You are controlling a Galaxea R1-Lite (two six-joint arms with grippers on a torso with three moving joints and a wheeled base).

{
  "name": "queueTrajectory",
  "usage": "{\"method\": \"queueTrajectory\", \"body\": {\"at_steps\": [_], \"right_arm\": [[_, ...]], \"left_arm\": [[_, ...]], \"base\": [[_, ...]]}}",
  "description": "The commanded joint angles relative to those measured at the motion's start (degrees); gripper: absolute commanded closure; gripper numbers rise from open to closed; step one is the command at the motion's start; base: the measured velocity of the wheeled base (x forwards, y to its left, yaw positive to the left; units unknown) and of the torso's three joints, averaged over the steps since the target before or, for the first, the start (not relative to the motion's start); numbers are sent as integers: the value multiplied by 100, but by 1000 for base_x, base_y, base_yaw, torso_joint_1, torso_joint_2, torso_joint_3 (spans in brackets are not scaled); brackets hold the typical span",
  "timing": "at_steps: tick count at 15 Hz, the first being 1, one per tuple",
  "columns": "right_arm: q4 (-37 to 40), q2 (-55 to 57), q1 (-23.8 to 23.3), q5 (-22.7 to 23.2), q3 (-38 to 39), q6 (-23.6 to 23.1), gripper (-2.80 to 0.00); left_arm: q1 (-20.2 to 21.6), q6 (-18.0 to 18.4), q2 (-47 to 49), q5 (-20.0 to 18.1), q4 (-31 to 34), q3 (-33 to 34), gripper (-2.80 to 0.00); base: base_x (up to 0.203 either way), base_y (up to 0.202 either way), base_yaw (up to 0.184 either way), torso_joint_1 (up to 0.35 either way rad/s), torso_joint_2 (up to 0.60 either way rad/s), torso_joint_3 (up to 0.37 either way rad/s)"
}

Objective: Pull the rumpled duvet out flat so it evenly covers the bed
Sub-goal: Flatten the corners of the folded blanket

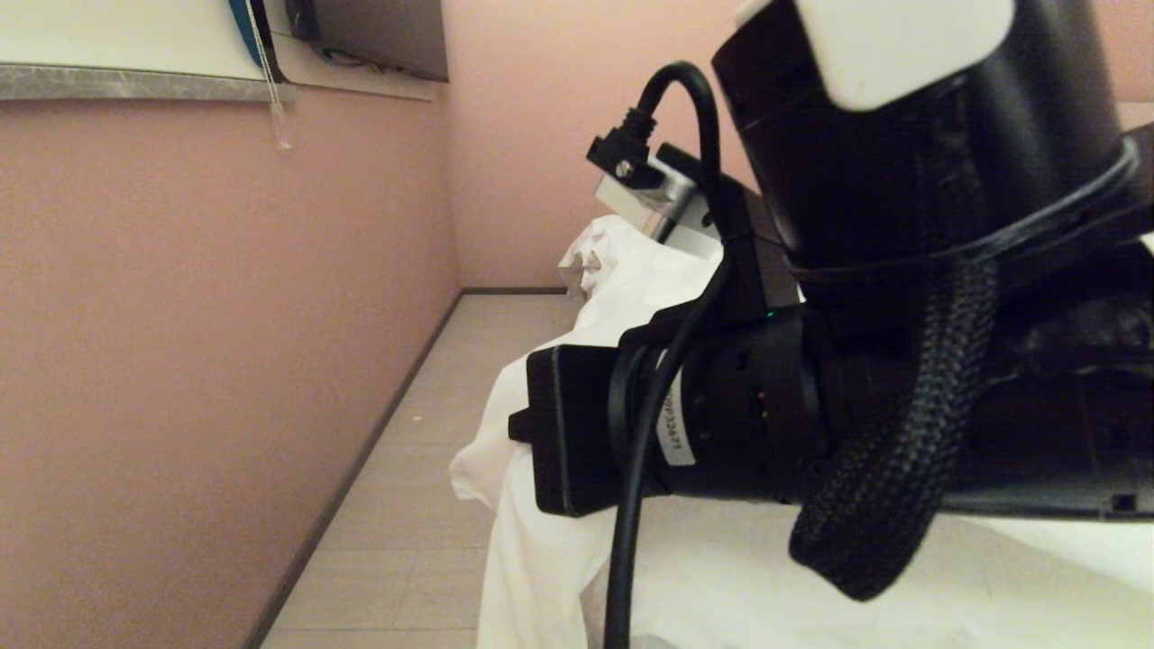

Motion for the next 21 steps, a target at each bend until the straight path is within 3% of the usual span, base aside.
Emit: {"method": "queueTrajectory", "body": {"at_steps": [1,19,20,21], "right_arm": [[4,141,55,8,6,17,0],[-55,865,207,-27,-46,296,0],[-40,841,207,-10,-46,300,-280],[-1,821,207,-1,-46,305,-280]], "left_arm": [[0,0,0,2,-2,0,0],[0,0,0,2,-2,0,0],[0,0,0,2,-2,0,0],[0,0,0,2,-2,0,0]], "base": [[0,0,0,0,0,0],[0,0,0,0,0,0],[0,0,0,0,0,0],[0,0,0,0,0,0]]}}
